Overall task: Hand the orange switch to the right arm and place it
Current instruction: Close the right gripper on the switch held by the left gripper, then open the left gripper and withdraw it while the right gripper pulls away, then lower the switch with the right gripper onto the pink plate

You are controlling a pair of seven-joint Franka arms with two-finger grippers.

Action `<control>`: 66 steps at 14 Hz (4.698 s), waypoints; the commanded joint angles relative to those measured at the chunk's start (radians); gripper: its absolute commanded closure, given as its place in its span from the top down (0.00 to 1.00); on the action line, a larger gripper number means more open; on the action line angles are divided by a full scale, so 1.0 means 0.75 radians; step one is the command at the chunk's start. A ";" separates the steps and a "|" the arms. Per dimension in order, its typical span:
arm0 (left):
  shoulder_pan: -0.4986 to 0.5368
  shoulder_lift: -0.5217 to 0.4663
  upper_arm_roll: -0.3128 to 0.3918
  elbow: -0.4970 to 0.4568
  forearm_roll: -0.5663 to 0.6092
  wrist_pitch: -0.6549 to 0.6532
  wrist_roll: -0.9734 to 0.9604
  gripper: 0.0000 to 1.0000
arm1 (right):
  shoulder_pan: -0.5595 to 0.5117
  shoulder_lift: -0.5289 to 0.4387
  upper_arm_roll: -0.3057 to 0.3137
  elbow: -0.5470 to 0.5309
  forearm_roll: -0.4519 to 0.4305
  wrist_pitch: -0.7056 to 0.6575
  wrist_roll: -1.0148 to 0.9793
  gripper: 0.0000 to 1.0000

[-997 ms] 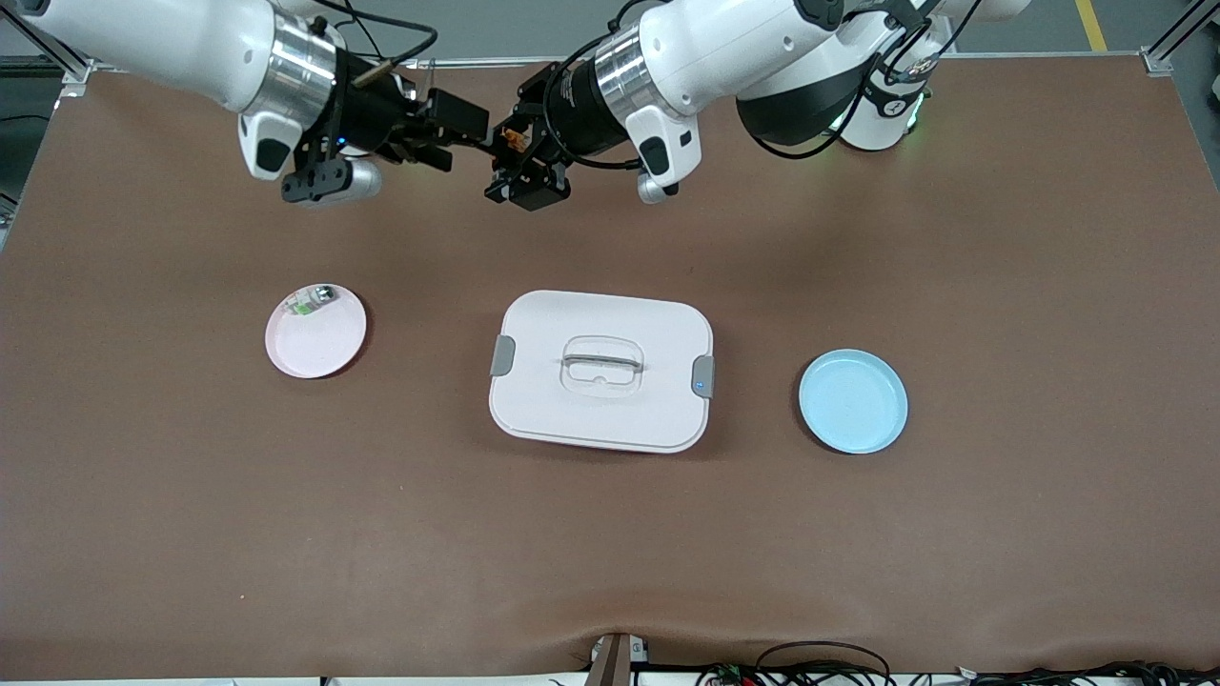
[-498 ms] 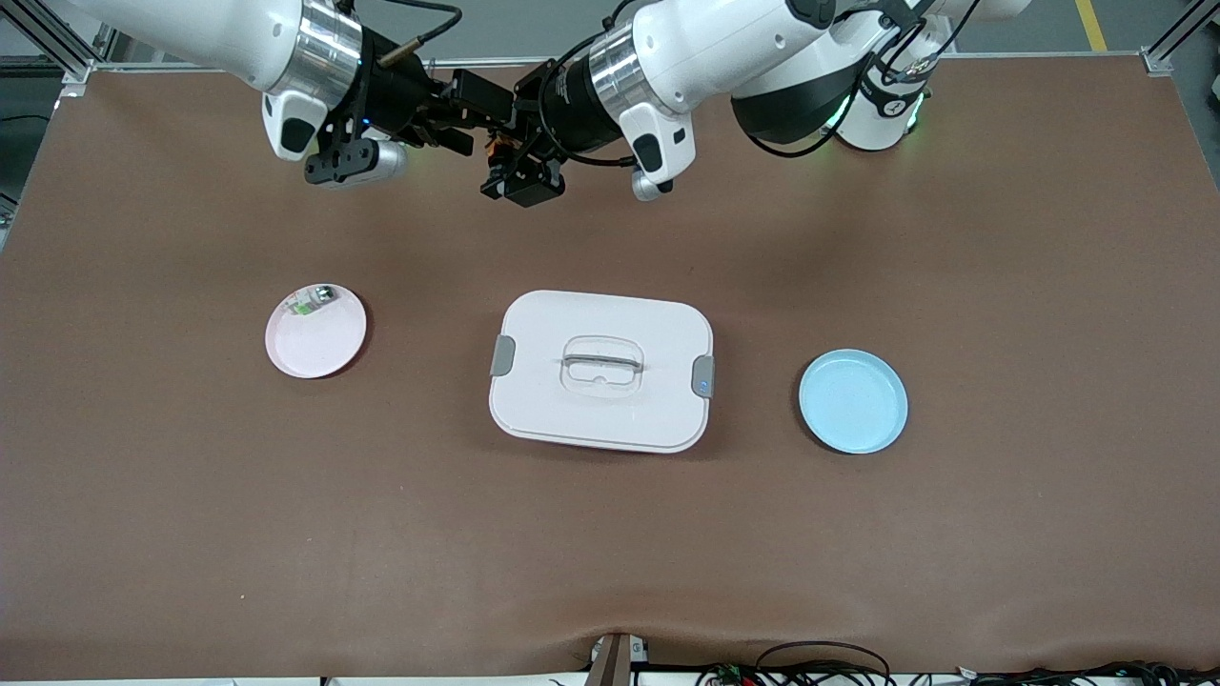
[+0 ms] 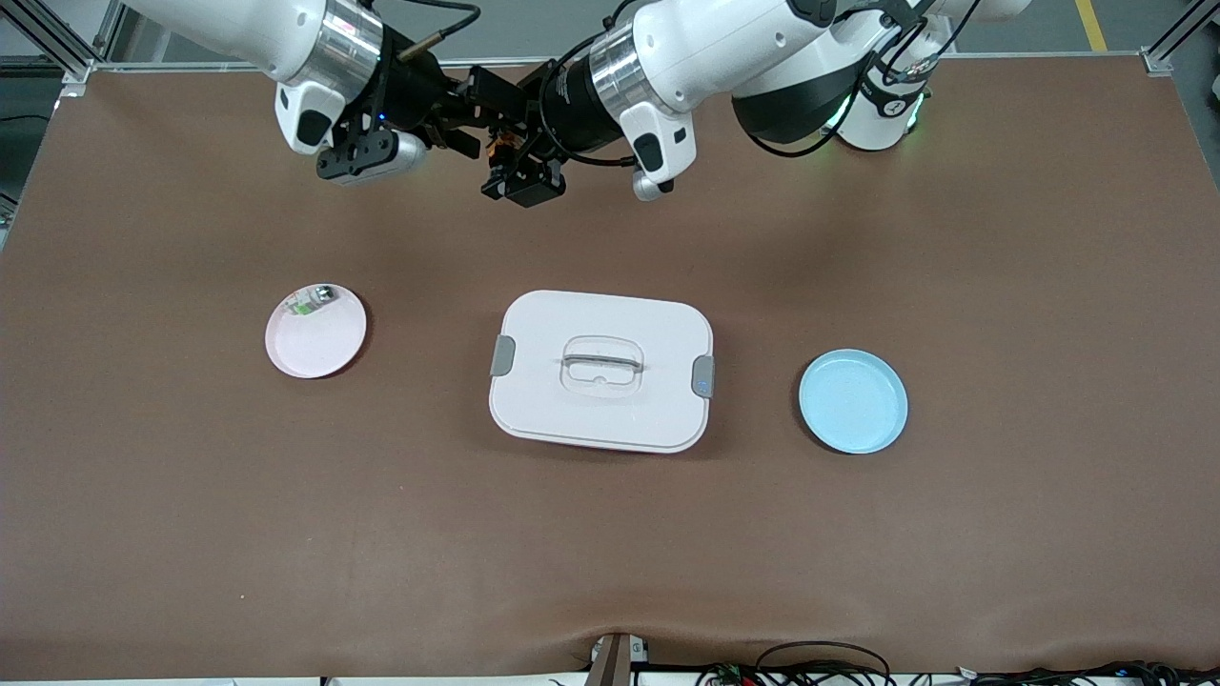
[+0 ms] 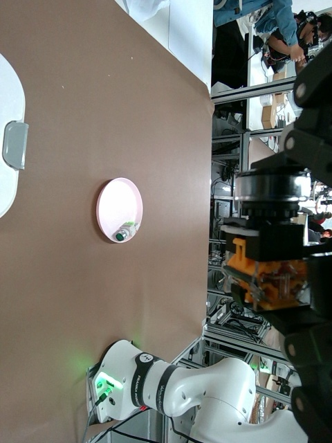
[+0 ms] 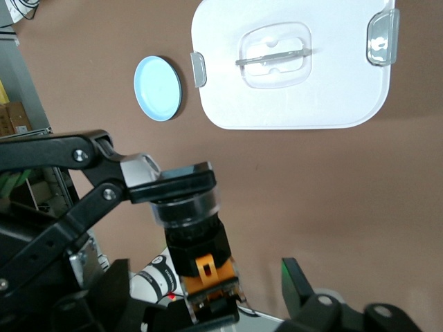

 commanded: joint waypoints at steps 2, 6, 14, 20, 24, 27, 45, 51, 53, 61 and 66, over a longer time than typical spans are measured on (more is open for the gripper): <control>-0.014 -0.007 -0.002 0.011 0.027 0.026 -0.044 0.17 | 0.054 0.034 -0.004 0.041 -0.008 -0.002 -0.002 0.42; -0.011 -0.007 -0.002 0.011 0.027 0.026 -0.044 0.17 | 0.048 0.038 -0.006 0.043 0.004 -0.006 -0.015 0.00; -0.011 -0.007 -0.002 0.011 0.031 0.026 -0.042 0.40 | 0.029 0.038 -0.010 0.058 0.011 -0.008 -0.033 0.00; -0.009 -0.005 -0.002 0.013 0.029 0.026 -0.037 1.00 | 0.029 0.069 -0.010 0.098 0.011 -0.008 -0.033 0.00; -0.007 -0.005 -0.002 0.013 0.031 0.026 -0.029 1.00 | 0.031 0.085 -0.012 0.100 0.009 -0.006 -0.035 0.00; 0.001 -0.009 -0.002 0.011 0.041 0.016 -0.025 1.00 | 0.031 0.097 -0.012 0.100 -0.002 -0.006 -0.045 0.00; 0.072 -0.377 0.022 -0.126 0.405 -0.668 0.982 1.00 | -0.144 0.063 -0.016 0.039 -0.650 -0.266 -1.855 0.00; 0.442 -0.447 0.041 -0.016 0.411 -1.125 1.835 1.00 | -0.345 -0.146 -0.016 -0.296 -0.650 -0.164 -2.268 0.00; 0.611 -0.459 0.041 -0.010 0.415 -1.184 1.983 1.00 | -0.422 -0.248 -0.018 -0.512 -0.640 -0.017 -2.423 0.00; 1.141 -0.459 0.045 -0.055 0.569 -1.152 2.692 1.00 | -0.609 -0.312 -0.276 -1.147 -0.384 0.572 -3.189 0.00; 1.246 -0.467 0.047 -0.196 0.565 -0.999 2.814 1.00 | -0.709 -0.083 -0.278 -1.190 -0.089 0.726 -3.621 0.00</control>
